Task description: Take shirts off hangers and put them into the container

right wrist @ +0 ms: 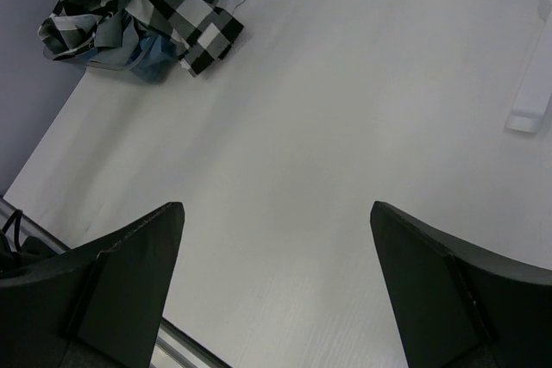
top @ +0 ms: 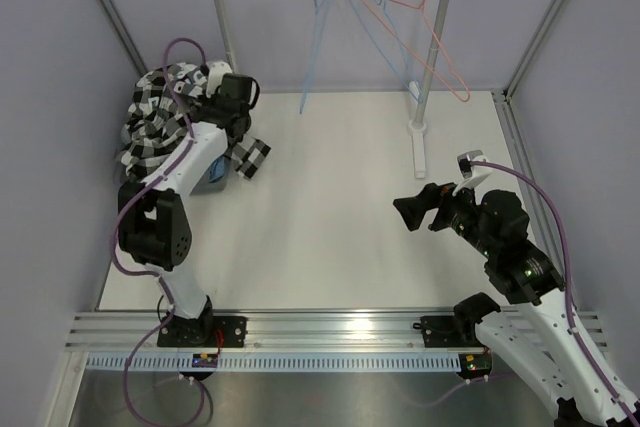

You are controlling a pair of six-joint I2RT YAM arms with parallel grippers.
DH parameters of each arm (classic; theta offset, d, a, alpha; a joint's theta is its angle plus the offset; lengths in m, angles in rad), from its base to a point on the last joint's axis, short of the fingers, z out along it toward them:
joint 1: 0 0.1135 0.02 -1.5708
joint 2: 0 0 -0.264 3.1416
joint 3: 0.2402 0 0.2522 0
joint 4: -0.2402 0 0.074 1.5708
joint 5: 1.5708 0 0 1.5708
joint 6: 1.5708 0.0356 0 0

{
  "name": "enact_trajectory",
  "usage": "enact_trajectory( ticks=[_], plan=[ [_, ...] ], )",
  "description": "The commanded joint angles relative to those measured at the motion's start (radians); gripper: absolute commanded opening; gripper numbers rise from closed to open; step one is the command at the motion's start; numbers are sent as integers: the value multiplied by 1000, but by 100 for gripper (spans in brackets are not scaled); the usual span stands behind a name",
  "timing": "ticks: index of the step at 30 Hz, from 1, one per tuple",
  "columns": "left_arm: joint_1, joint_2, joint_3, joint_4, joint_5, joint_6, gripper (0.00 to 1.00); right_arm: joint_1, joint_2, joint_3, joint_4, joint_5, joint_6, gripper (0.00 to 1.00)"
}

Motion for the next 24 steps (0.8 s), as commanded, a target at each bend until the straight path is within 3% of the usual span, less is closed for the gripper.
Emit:
enact_trajectory(
  ticks=[1, 8, 12, 19, 24],
  plan=[
    [81, -135, 106, 59, -122, 107, 0, -2, -11, 7, 28, -21, -3, 100],
    [277, -111, 224, 141, -91, 252, 0, -2, -12, 9, 26, -18, -4, 99],
    [349, -10, 224, 175, -71, 273, 0, -2, -9, 12, 19, -10, -6, 100],
    [363, 155, 151, 177, 61, 175, 0, -2, 8, 27, -6, 11, -12, 100],
    [372, 254, 113, 169, 75, 137, 0, -2, 8, 29, -9, 22, -14, 100]
  ],
)
